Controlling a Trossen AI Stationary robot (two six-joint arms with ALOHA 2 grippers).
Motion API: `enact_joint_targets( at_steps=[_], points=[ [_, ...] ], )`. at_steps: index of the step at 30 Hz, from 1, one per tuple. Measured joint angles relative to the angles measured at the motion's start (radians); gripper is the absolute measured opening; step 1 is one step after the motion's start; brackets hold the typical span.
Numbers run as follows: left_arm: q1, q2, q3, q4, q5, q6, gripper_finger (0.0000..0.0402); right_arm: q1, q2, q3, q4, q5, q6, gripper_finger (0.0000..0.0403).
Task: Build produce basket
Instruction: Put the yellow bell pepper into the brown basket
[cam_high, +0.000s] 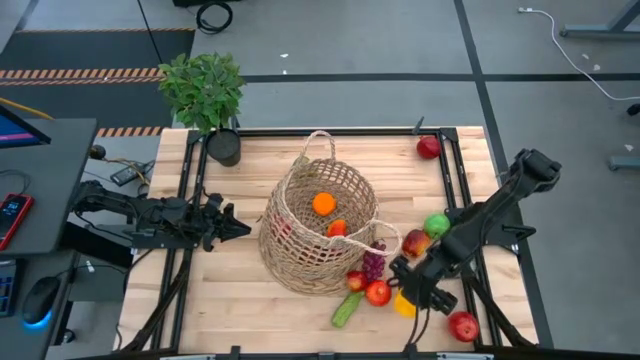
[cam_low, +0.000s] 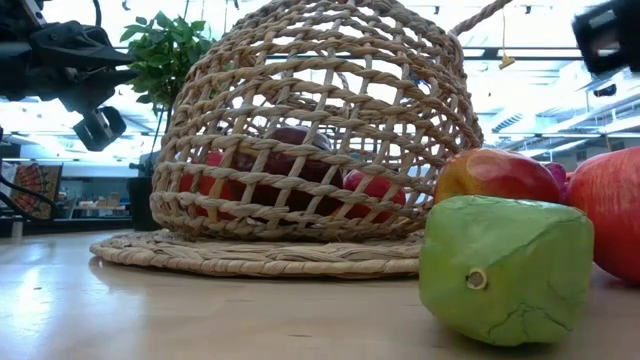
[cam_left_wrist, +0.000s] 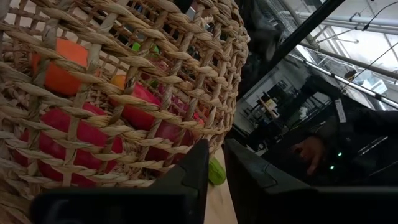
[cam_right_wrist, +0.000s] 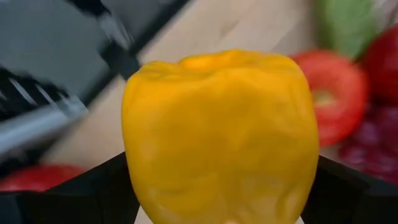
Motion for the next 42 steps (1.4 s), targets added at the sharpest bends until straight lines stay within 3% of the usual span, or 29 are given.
enact_joint_targets(
  at_steps=[8,18,24,30,35,42],
  points=[
    [0.0,0.0,0.0,0.0,0.0,0.0,0.0061,-0.046,-0.173,0.09,-0.063,-0.125,0.329,0.0346],
    [0.0,0.0,0.0,0.0,0.0,0.0,0.0062,-0.165,-0.336,0.099,-0.122,-0.121,0.899,0.0346],
    [0.0,0.0,0.0,0.0,0.0,0.0,0.0059,-0.226,-0.408,0.099,-0.102,-0.27,1.158,0.0346],
    [0.0,0.0,0.0,0.0,0.0,0.0,0.006,-0.292,-0.463,0.099,-0.1,-0.536,1.377,0.0346],
    [0.0,0.0,0.0,0.0,0.0,0.0,0.0063,-0.364,-0.502,0.099,-0.091,-0.577,1.486,0.0346],
    [0.0,0.0,0.0,0.0,0.0,0.0,0.0058,-0.508,-0.534,0.099,0.014,-0.583,1.41,0.0346]
  ],
)
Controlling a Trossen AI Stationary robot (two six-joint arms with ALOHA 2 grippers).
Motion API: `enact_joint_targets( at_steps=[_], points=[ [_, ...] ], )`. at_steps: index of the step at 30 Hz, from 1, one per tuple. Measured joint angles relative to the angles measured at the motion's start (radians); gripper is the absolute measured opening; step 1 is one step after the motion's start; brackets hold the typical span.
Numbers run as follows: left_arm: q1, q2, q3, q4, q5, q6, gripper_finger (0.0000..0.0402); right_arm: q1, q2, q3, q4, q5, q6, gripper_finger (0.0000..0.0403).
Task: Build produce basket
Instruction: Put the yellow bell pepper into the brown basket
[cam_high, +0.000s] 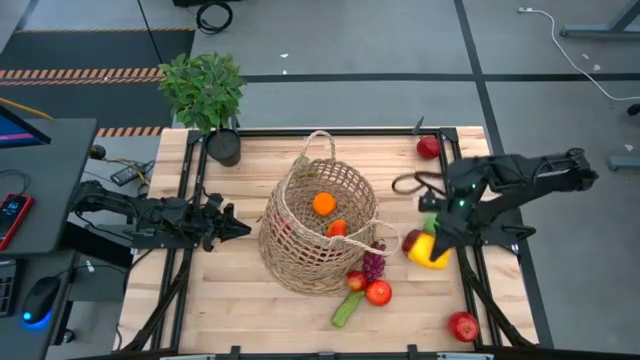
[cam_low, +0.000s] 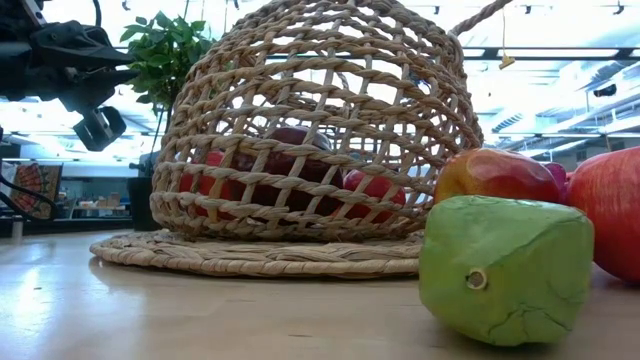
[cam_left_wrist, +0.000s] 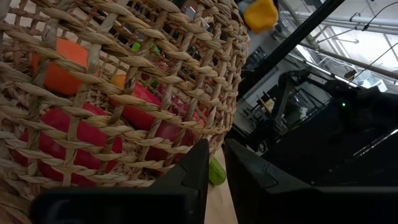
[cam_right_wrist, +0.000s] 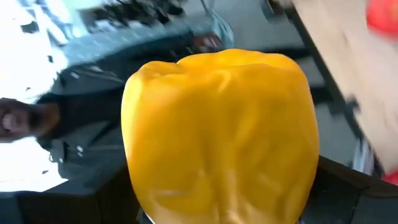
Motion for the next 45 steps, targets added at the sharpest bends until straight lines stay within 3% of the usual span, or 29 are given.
enact_joint_targets(
  at_steps=[7,13,24,30,41,45],
  points=[
    [0.0,0.0,0.0,0.0,0.0,0.0,0.0063,-0.155,0.023,0.0,0.118,-0.001,-0.236,0.0346],
    [0.0,0.0,0.0,0.0,0.0,-0.001,0.0058,-0.29,0.09,0.0,0.276,-0.008,-0.548,0.0346],
    [0.0,0.0,0.0,0.0,0.0,0.0,0.006,-0.421,0.21,0.0,0.515,0.195,-1.198,0.0346],
    [0.0,0.0,0.0,0.0,0.0,0.0,0.0059,-0.421,0.24,0.034,0.465,0.376,-1.49,0.0346],
    [0.0,0.0,0.0,0.0,0.0,0.0,0.0058,-0.345,0.41,0.372,0.134,0.804,-1.833,0.0346],
    [0.0,0.0,0.0,0.0,0.0,0.0,0.0059,-0.303,0.466,0.452,0.039,0.907,-1.868,0.0346]
  ],
)
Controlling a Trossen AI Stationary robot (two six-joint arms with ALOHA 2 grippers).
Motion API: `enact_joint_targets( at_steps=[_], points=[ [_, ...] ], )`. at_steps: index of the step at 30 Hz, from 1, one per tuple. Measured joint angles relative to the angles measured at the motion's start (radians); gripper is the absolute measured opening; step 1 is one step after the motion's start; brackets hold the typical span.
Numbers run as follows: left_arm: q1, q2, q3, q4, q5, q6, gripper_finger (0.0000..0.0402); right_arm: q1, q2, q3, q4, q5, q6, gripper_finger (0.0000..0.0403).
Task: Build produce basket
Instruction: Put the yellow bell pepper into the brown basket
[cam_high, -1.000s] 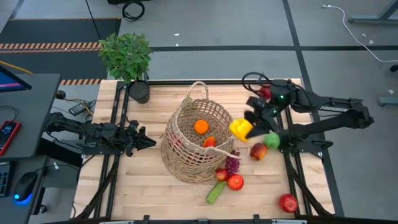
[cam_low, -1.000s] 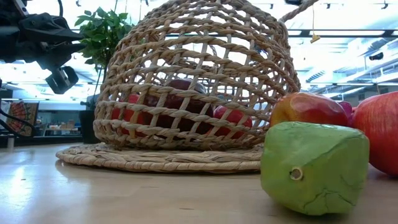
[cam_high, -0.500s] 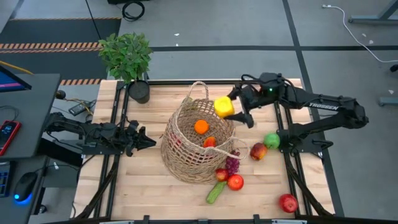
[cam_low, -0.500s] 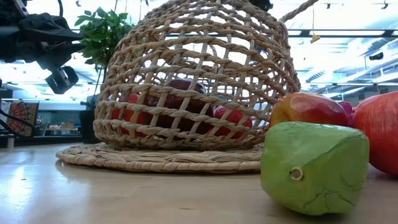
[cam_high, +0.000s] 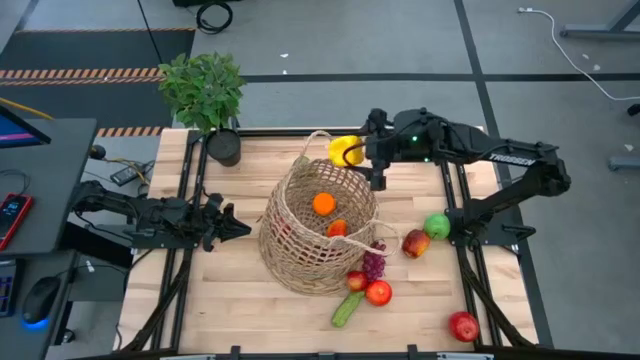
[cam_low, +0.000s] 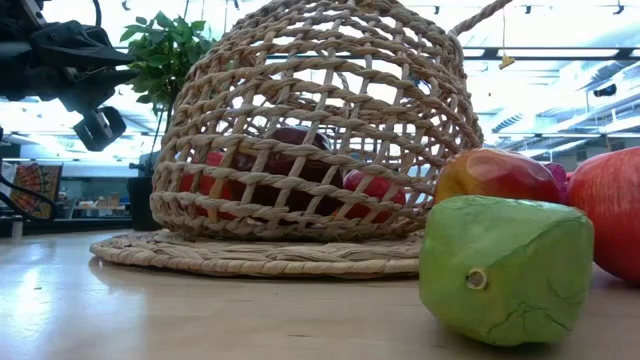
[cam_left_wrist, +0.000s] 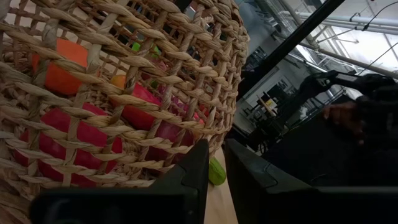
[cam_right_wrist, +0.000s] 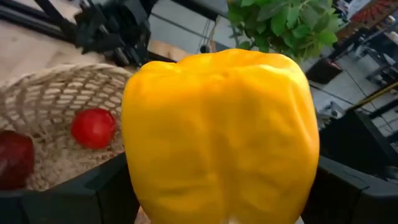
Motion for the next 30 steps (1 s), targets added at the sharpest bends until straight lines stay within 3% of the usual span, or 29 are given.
enact_joint_targets(
  at_steps=[13,23,30],
  points=[
    [0.0,0.0,0.0,0.0,0.0,-0.001,0.0056,0.144,0.155,0.017,-0.025,0.129,0.054,0.0346],
    [0.0,0.0,0.0,0.0,0.0,0.0,0.0061,0.138,0.27,0.018,0.023,0.111,0.054,0.0346],
    [0.0,0.0,0.0,0.0,0.0,0.0,0.0056,0.095,0.352,0.09,0.03,-0.01,0.05,0.0346]
  ],
)
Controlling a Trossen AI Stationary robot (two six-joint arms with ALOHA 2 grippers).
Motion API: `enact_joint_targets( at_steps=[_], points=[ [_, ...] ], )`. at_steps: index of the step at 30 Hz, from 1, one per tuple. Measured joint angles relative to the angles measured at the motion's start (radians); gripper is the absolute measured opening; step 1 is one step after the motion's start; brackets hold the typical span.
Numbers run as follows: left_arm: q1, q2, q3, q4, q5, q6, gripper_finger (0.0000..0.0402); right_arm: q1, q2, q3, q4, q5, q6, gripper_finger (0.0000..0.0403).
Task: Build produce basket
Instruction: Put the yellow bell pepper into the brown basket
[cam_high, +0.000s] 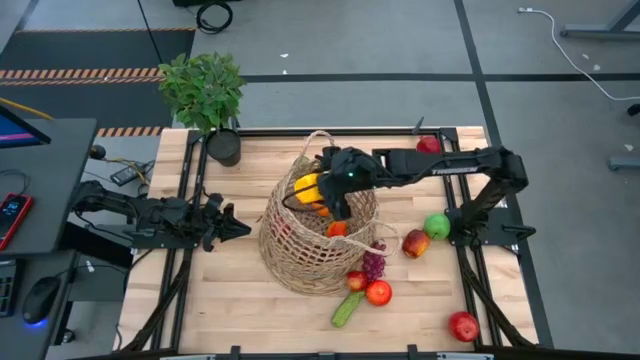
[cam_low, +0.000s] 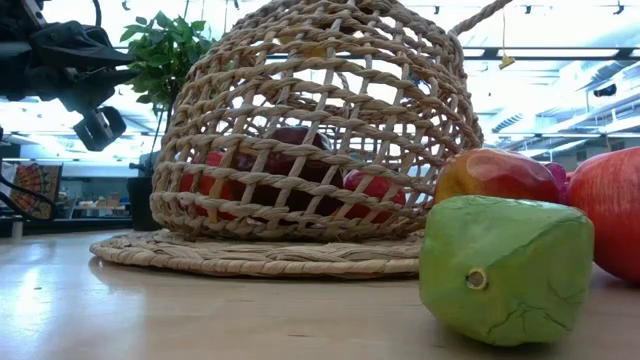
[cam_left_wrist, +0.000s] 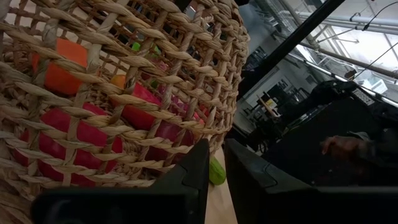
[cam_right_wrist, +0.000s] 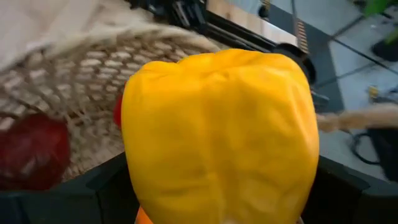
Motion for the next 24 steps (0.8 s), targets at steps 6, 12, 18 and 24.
enact_joint_targets(
  at_steps=[6,12,18,24],
  points=[
    [0.0,0.0,0.0,0.0,0.0,0.0,0.0062,-0.024,0.059,0.012,-0.035,-0.04,-0.026,0.0346],
    [0.0,0.0,0.0,0.0,0.0,0.0,0.0061,-0.019,0.114,0.012,-0.088,-0.099,-0.022,0.0346],
    [0.0,0.0,0.0,0.0,0.0,0.0,0.0058,0.003,0.177,0.012,-0.088,-0.115,-0.015,0.0346],
    [0.0,0.0,0.0,0.0,0.0,0.0,0.0063,0.01,0.228,0.012,-0.098,-0.114,0.022,0.0346]
  ],
)
